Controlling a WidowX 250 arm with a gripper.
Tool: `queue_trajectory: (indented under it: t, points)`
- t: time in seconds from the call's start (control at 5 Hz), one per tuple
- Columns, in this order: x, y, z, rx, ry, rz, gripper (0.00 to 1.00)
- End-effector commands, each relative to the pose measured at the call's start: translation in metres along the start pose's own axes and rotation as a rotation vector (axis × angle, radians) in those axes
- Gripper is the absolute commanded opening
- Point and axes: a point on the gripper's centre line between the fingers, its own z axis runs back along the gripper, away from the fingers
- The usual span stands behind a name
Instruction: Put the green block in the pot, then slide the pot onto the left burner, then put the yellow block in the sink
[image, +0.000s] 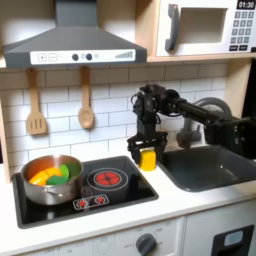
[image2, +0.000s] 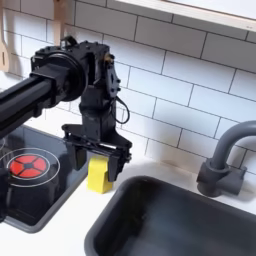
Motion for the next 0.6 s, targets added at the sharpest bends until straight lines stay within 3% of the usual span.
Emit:
queue_trajectory:
  t: [0.0, 0.4]
  points:
    - [0.0028, -0.0006, 0.0112, -0.008, 0.027, 0.009, 1.00]
    - [-0.0035, 0.0045, 0.0031, 0.004, 0.039, 0.018, 1.00]
